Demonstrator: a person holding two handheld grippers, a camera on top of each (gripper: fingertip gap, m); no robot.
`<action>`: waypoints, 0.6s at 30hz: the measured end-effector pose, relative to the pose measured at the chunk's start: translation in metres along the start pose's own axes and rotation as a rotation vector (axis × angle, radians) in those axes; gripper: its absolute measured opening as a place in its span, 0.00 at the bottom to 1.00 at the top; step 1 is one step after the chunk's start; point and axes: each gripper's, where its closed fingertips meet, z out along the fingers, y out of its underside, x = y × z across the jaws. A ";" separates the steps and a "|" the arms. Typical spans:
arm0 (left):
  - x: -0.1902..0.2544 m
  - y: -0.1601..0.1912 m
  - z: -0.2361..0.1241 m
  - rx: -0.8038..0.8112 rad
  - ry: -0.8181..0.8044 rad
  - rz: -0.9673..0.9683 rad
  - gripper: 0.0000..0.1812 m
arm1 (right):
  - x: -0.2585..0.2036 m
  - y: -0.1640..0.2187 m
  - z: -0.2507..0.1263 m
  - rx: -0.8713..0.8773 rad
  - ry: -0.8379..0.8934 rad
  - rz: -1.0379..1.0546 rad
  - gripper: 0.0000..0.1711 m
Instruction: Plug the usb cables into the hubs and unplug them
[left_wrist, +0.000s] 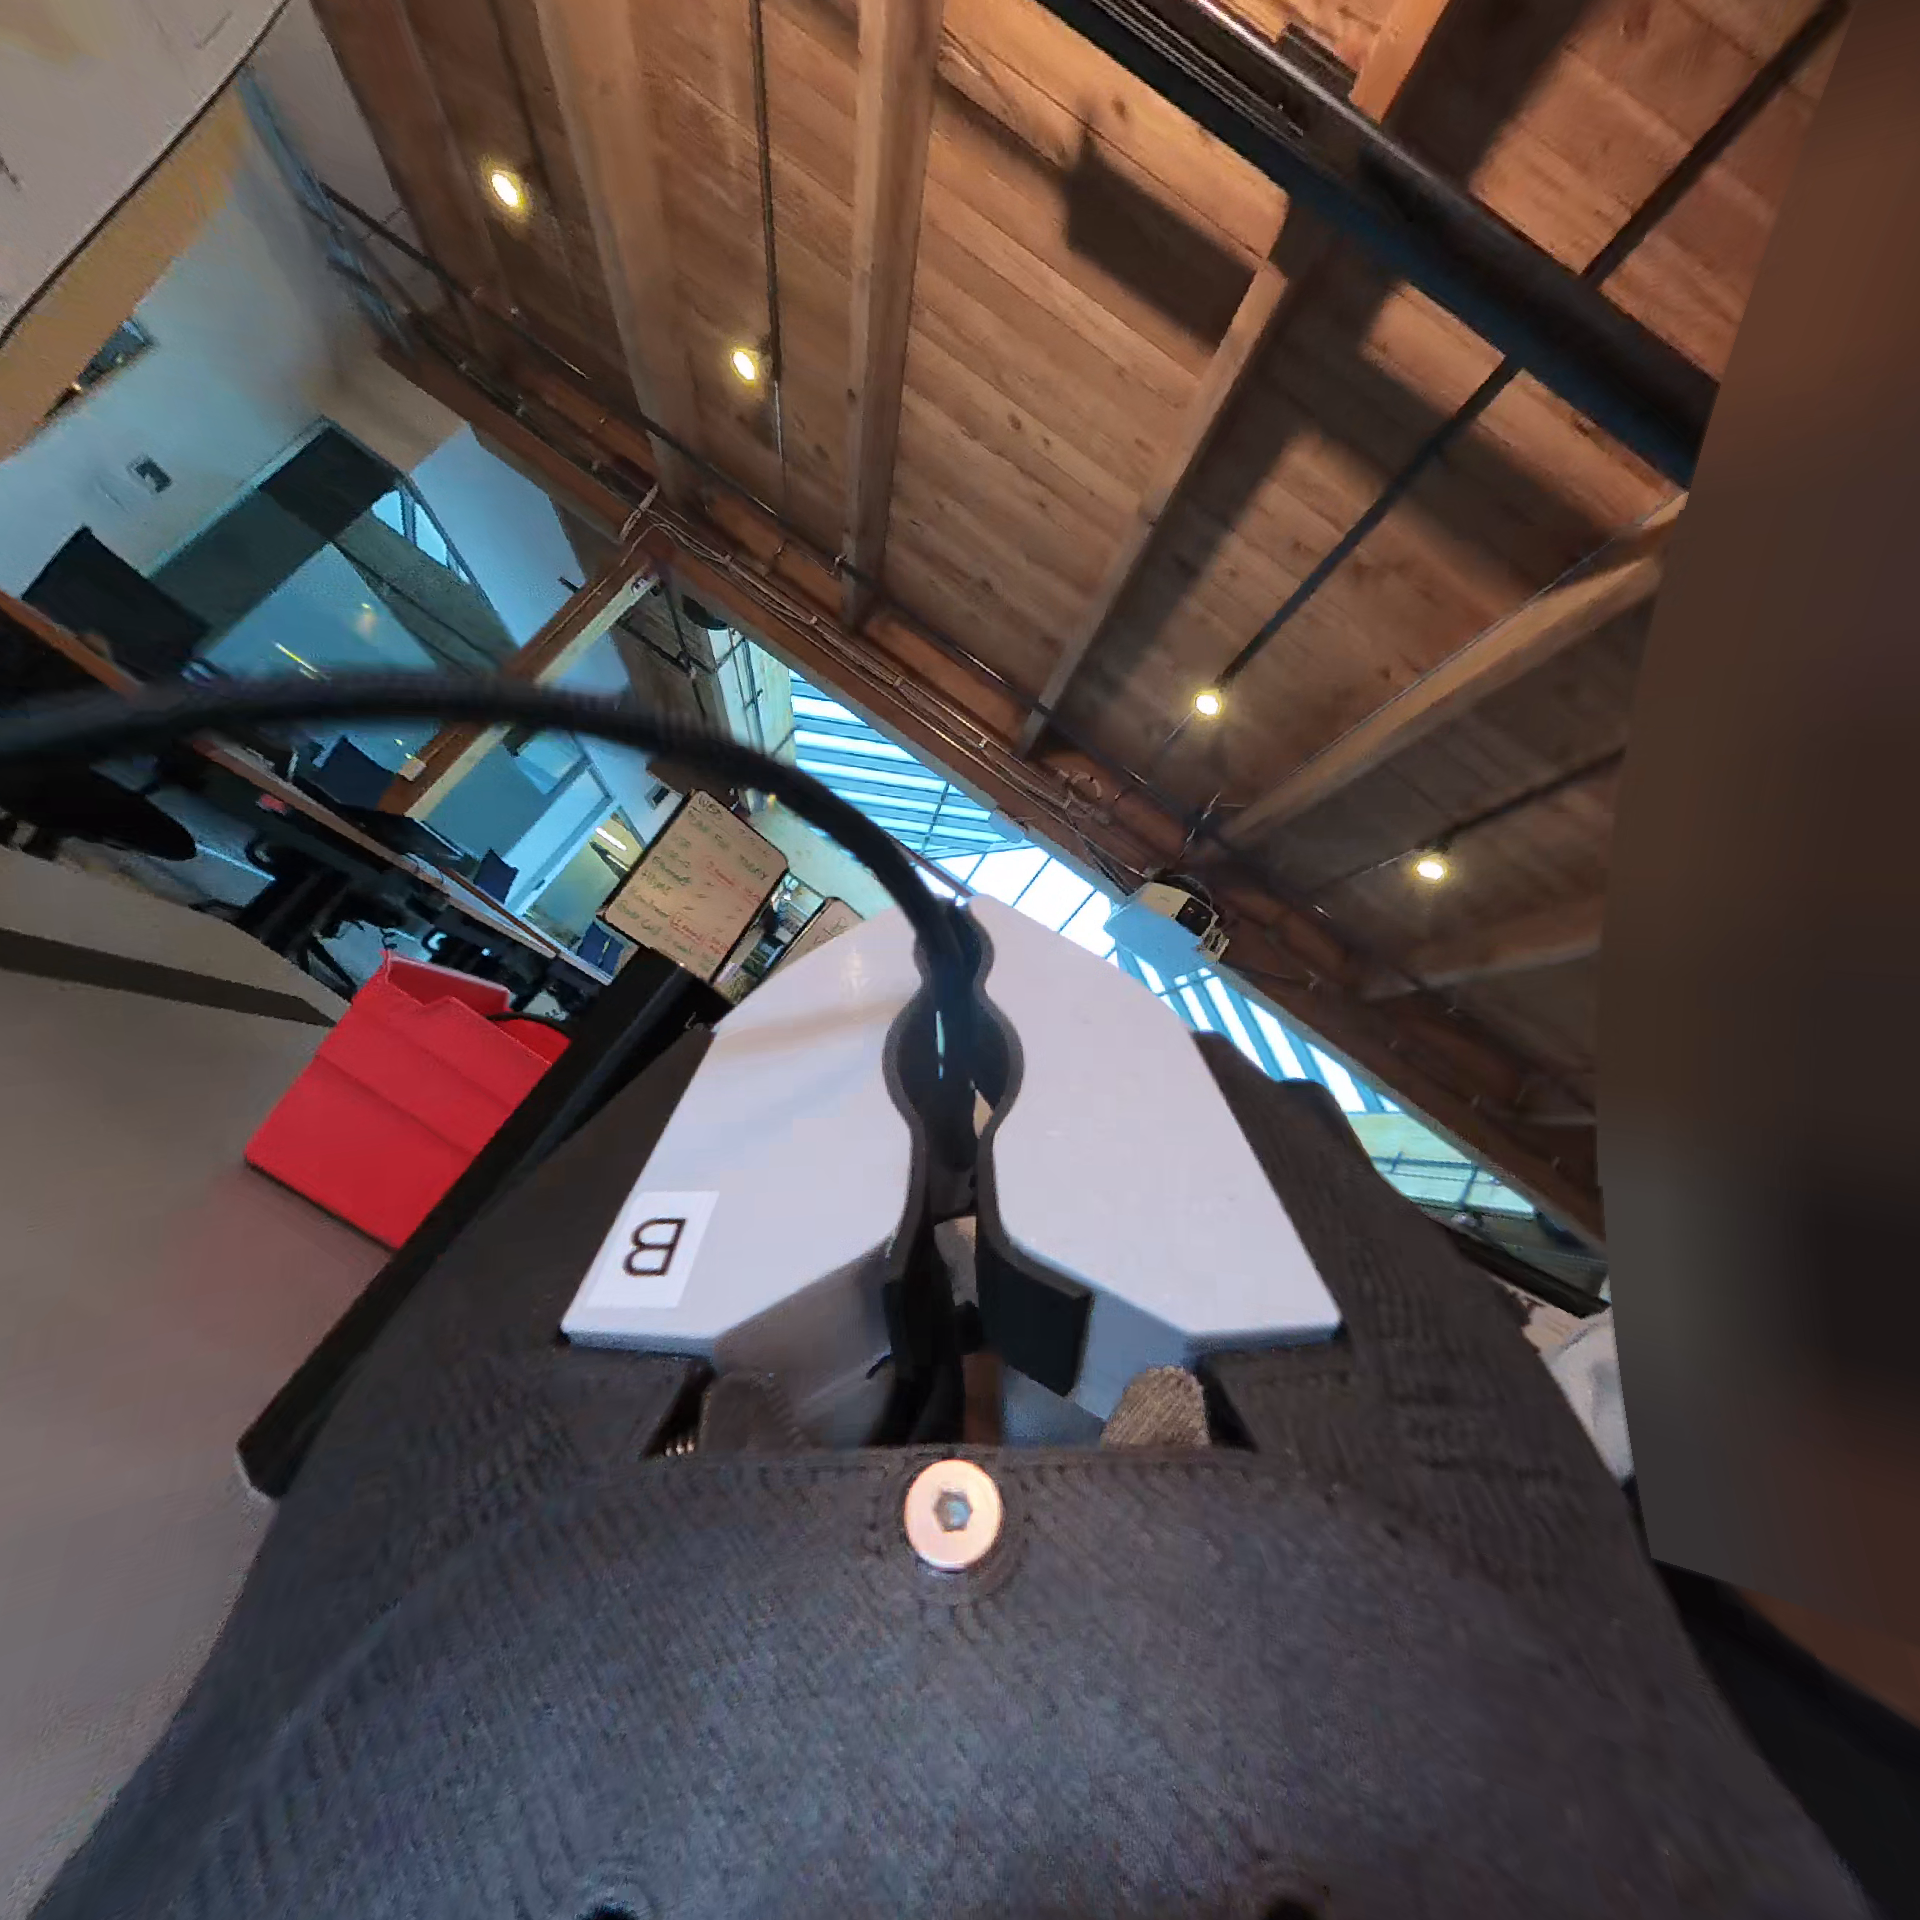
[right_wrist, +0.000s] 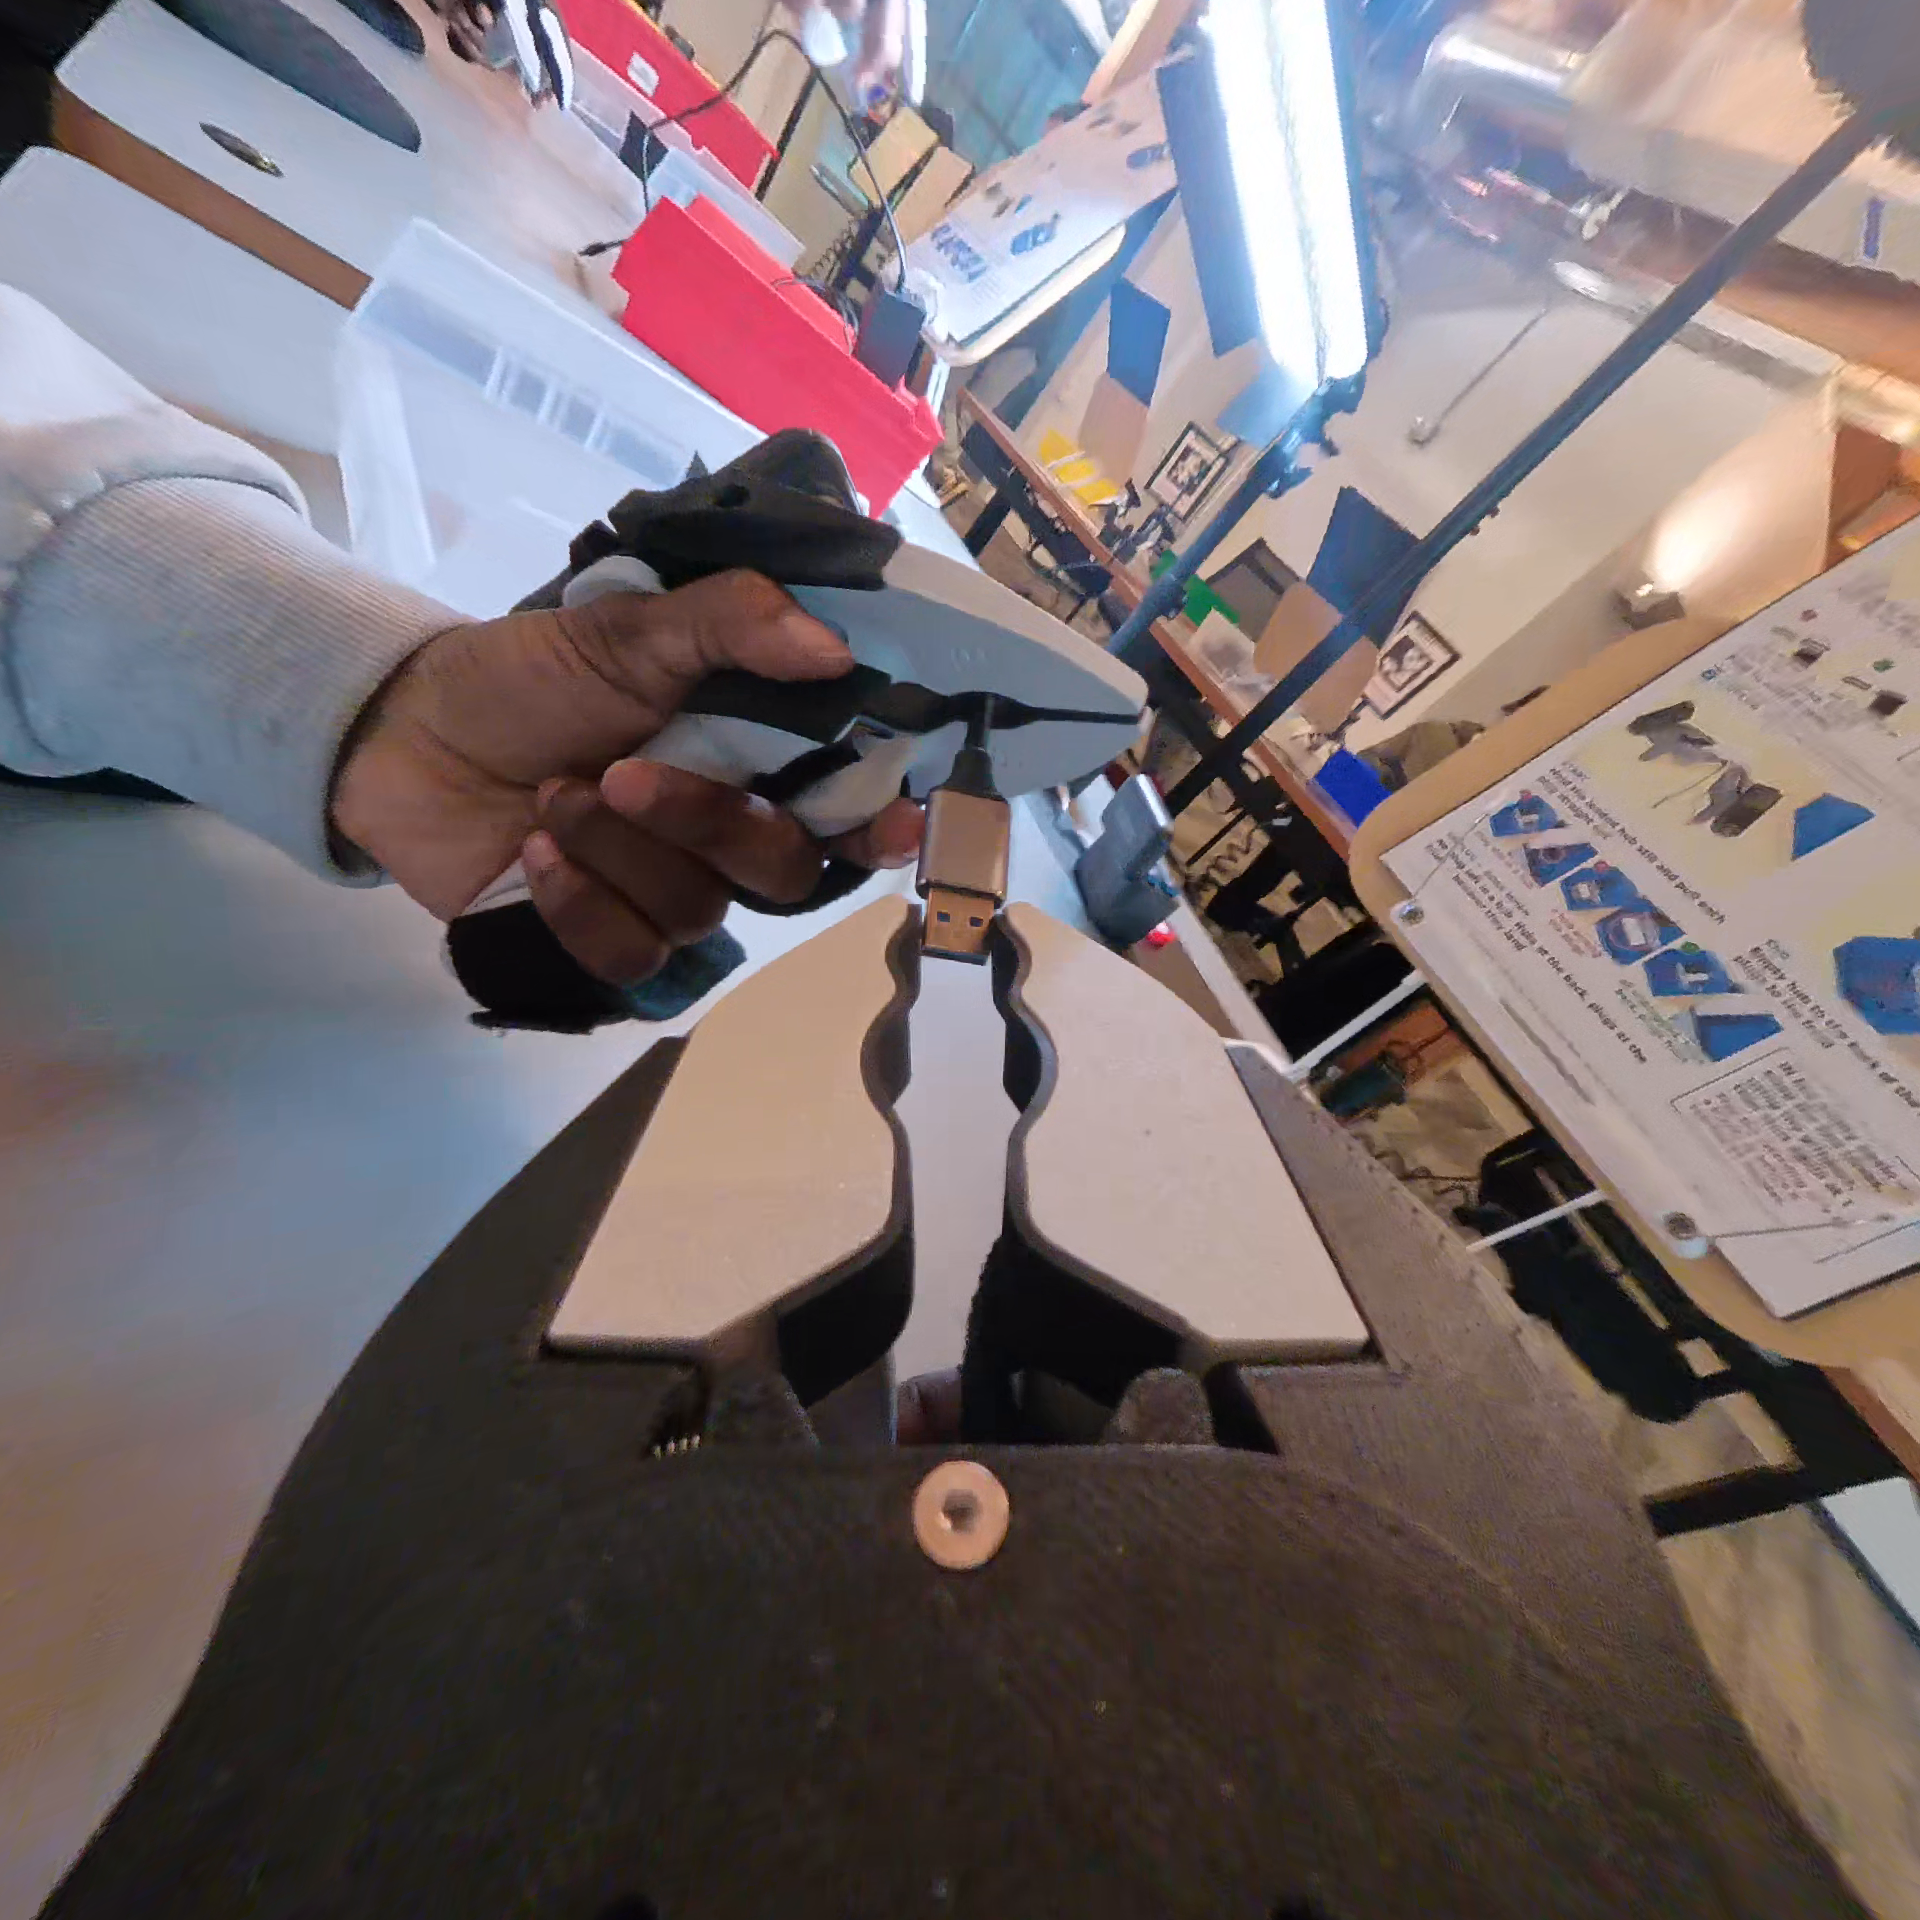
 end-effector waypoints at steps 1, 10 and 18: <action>0.000 0.002 0.000 -0.005 0.002 -0.006 0.00 | -0.002 0.001 0.002 -0.007 -0.024 0.036 0.07; 0.010 0.004 0.003 -0.007 0.046 -0.018 0.00 | 0.002 -0.010 -0.001 0.129 -0.064 0.219 0.16; 0.017 0.005 0.004 -0.052 0.066 0.111 0.00 | 0.005 -0.017 -0.004 0.198 -0.114 0.378 0.18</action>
